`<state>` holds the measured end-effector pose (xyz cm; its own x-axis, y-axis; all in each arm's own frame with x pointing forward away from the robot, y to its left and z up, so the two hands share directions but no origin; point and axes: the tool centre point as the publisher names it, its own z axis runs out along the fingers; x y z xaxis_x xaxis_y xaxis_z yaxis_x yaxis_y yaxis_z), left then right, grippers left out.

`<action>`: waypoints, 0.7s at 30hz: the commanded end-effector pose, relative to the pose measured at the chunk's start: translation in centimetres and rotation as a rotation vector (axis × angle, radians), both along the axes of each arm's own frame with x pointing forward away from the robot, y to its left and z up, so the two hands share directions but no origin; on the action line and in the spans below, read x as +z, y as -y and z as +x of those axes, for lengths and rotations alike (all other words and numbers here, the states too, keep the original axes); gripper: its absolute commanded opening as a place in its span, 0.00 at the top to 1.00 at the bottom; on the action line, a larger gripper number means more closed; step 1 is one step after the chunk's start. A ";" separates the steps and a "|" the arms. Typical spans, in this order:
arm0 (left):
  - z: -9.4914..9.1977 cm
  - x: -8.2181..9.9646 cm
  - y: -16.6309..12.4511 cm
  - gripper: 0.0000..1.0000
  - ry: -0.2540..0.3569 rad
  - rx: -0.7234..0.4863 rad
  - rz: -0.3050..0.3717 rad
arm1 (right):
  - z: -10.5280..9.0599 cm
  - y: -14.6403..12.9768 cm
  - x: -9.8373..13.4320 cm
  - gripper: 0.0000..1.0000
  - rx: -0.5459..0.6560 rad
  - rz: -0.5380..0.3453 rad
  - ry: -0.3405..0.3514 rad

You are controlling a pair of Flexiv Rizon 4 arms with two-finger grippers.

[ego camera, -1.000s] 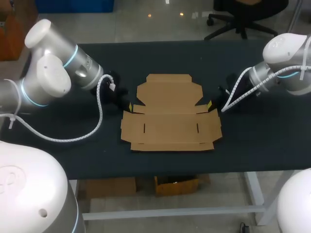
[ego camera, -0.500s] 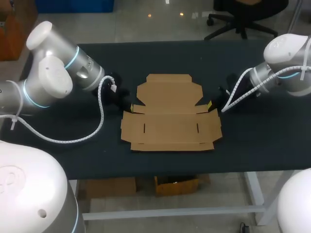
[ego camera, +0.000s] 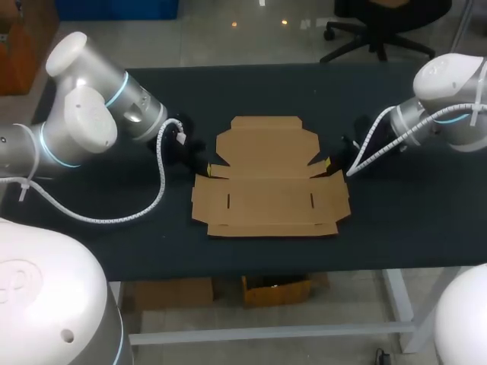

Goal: Assemble the packaging by folding the flat box into shape, placing the metal phone stand inside, and closing the box properly

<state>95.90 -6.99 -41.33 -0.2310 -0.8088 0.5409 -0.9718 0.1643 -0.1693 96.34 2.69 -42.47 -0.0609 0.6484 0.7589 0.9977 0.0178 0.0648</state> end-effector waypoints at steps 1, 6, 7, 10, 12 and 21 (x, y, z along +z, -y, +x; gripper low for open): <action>0.0 -0.2 0.0 1.00 -0.002 0.006 0.003 | -0.1 0.1 -0.1 1.00 -0.001 0.003 -0.002; 0.0 -0.3 -0.1 1.00 -0.009 0.013 0.005 | -0.1 0.1 -0.2 1.00 -0.004 0.003 -0.006; 0.1 -0.4 -0.1 1.00 -0.010 0.013 0.006 | -0.1 0.1 -0.2 1.00 -0.004 0.003 -0.006; 0.1 -0.5 0.1 1.00 -0.012 0.012 0.008 | -0.1 0.1 -0.2 1.00 -0.004 0.003 -0.006; -0.1 -0.3 0.2 1.00 -0.011 0.010 0.008 | 0.0 0.1 -0.2 1.00 -0.003 0.002 -0.006; -0.3 0.7 0.8 1.00 0.023 -0.014 0.013 | 0.0 -0.1 -0.2 1.00 -0.001 0.002 -0.008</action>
